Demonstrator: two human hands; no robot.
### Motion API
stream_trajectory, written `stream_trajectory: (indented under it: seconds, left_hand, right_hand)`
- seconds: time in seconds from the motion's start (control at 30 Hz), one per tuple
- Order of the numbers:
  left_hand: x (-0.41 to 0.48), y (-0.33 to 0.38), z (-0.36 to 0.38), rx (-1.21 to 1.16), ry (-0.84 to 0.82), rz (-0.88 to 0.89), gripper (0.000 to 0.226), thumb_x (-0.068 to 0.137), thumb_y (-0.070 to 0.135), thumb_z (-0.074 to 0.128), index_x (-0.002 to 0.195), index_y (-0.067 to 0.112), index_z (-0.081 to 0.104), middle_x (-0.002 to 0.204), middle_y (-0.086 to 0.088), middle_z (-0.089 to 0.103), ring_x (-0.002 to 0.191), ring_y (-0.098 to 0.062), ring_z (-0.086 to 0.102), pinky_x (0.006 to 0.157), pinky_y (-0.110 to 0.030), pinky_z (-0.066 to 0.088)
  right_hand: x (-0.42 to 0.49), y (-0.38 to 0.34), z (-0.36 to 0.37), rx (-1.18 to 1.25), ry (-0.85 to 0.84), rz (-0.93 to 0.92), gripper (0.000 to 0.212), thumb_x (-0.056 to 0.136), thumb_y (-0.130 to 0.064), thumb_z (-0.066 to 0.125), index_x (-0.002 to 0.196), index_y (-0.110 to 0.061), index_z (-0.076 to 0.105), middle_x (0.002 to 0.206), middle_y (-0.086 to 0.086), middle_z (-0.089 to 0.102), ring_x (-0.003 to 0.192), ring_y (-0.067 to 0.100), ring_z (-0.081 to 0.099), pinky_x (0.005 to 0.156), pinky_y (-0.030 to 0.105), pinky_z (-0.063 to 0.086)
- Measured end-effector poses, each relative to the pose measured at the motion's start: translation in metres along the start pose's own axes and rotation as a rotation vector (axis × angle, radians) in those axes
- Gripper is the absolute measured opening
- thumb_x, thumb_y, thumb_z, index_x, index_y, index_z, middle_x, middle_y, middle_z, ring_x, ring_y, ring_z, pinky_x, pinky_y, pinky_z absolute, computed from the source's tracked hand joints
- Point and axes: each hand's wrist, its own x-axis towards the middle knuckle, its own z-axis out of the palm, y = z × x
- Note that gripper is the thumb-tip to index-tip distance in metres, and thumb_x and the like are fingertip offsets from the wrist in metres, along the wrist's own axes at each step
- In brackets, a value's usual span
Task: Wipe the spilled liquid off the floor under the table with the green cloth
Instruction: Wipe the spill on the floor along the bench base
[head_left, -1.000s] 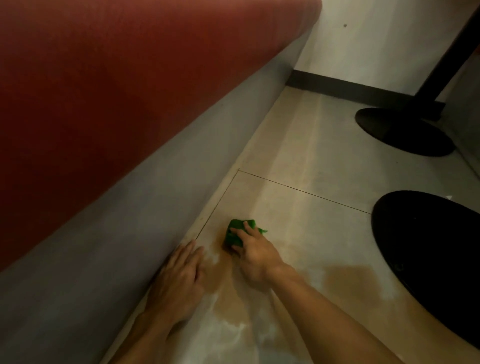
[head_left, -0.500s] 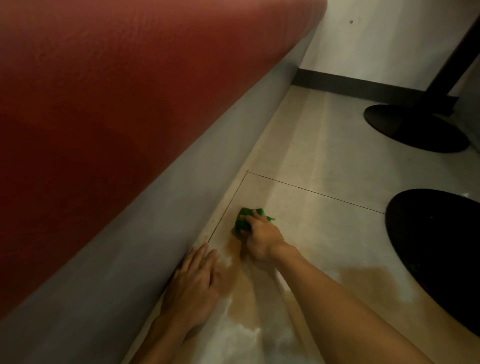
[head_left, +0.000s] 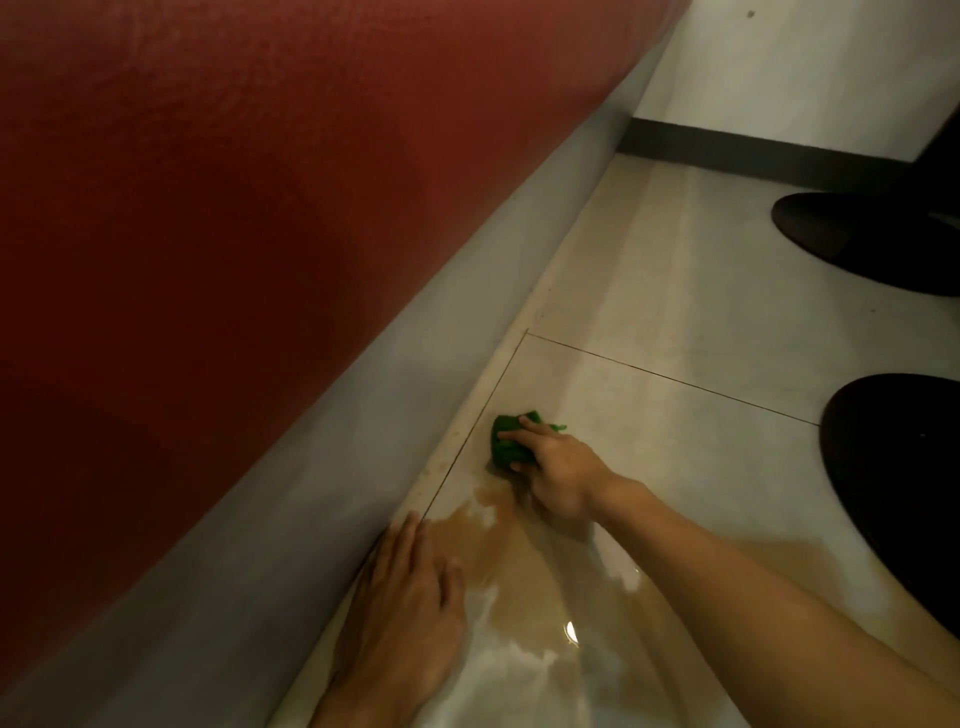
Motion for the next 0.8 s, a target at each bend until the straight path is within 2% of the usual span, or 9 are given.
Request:
stream_trajectory:
  seconds: [0.07, 0.17, 0.27, 0.37, 0.47, 0.57, 0.63, 0.7, 0.8]
  left_hand:
    - [-0.002, -0.002, 0.002, 0.040, -0.001, -0.007, 0.061, 0.098, 0.046, 0.013, 0.153, 0.020, 0.008, 0.160, 0.008, 0.000, 0.146, -0.009, -0.002, 0.118, -0.027, -0.001]
    - [0.000, -0.004, -0.001, 0.078, 0.004, 0.007, 0.060, 0.099, 0.047, 0.016, 0.153, 0.020, 0.012, 0.160, 0.010, 0.001, 0.146, -0.007, -0.002, 0.115, -0.025, -0.005]
    - [0.003, -0.008, -0.004, 0.065, -0.030, 0.041, 0.058, 0.100, 0.045, 0.018, 0.152, 0.020, 0.012, 0.160, 0.010, 0.001, 0.145, -0.005, -0.004, 0.114, -0.024, -0.008]
    - [0.006, -0.012, -0.004, 0.048, -0.061, 0.047, 0.060, 0.099, 0.048, 0.012, 0.152, 0.021, 0.012, 0.160, 0.010, 0.001, 0.145, -0.004, -0.005, 0.115, -0.024, -0.009]
    - [0.007, -0.013, 0.001, 0.095, -0.031, 0.103, 0.083, 0.080, 0.055, -0.010, 0.152, 0.021, 0.012, 0.160, 0.009, 0.003, 0.145, -0.005, -0.002, 0.118, -0.026, -0.005]
    - [0.008, -0.017, 0.003, 0.096, 0.002, 0.117, 0.093, 0.071, 0.054, -0.012, 0.150, 0.020, 0.022, 0.158, 0.005, 0.017, 0.146, -0.008, 0.009, 0.118, -0.024, -0.002]
    - [0.006, -0.016, 0.000, 0.077, 0.015, 0.110, 0.089, 0.073, 0.053, -0.009, 0.150, 0.020, 0.024, 0.158, 0.006, 0.017, 0.145, -0.009, 0.012, 0.113, -0.018, -0.008]
    - [0.005, -0.016, -0.005, 0.061, -0.014, 0.100, 0.076, 0.083, 0.049, -0.001, 0.152, 0.022, 0.015, 0.159, 0.011, 0.005, 0.145, -0.004, 0.001, 0.110, -0.017, -0.012]
    - [0.005, -0.013, -0.011, -0.028, -0.055, 0.064, 0.056, 0.099, 0.041, 0.018, 0.153, 0.024, 0.012, 0.159, 0.015, -0.001, 0.144, 0.000, -0.004, 0.111, -0.017, -0.010]
  right_hand:
    - [0.014, -0.015, 0.002, 0.019, 0.020, 0.001, 0.051, 0.098, -0.038, 0.046, 0.146, -0.026, 0.034, 0.159, 0.004, 0.018, 0.146, 0.024, 0.016, 0.118, 0.035, 0.015]
    - [0.028, -0.040, 0.010, 0.040, 0.040, -0.022, 0.052, 0.097, -0.035, 0.048, 0.146, -0.024, 0.035, 0.158, 0.004, 0.021, 0.146, 0.023, 0.017, 0.118, 0.033, 0.012]
    - [0.028, -0.053, 0.023, 0.027, 0.056, -0.056, 0.049, 0.098, -0.033, 0.046, 0.146, -0.024, 0.037, 0.158, 0.004, 0.023, 0.145, 0.024, 0.018, 0.118, 0.035, 0.014]
    - [0.015, -0.059, 0.034, -0.019, 0.047, -0.078, 0.051, 0.096, -0.036, 0.046, 0.145, -0.028, 0.036, 0.158, 0.001, 0.023, 0.145, 0.026, 0.020, 0.118, 0.039, 0.021]
    - [-0.004, -0.069, 0.040, -0.055, 0.047, -0.186, 0.050, 0.094, -0.034, 0.049, 0.143, -0.025, 0.040, 0.154, 0.004, 0.032, 0.141, 0.029, 0.027, 0.115, 0.038, 0.027]
    - [-0.015, -0.068, 0.042, -0.075, 0.010, -0.284, 0.051, 0.094, -0.035, 0.050, 0.143, -0.026, 0.042, 0.153, 0.005, 0.033, 0.141, 0.028, 0.028, 0.116, 0.036, 0.026]
    - [-0.011, -0.059, 0.034, -0.149, -0.038, -0.335, 0.051, 0.095, -0.036, 0.049, 0.144, -0.029, 0.039, 0.155, 0.004, 0.030, 0.142, 0.026, 0.027, 0.117, 0.035, 0.023]
    - [-0.003, -0.049, 0.023, -0.223, -0.083, -0.345, 0.050, 0.096, -0.034, 0.048, 0.145, -0.032, 0.036, 0.156, 0.000, 0.027, 0.143, 0.023, 0.026, 0.117, 0.033, 0.021]
    - [0.007, -0.029, 0.007, -0.173, -0.083, -0.263, 0.050, 0.097, -0.031, 0.049, 0.145, -0.033, 0.037, 0.156, -0.001, 0.027, 0.143, 0.020, 0.025, 0.117, 0.032, 0.019]
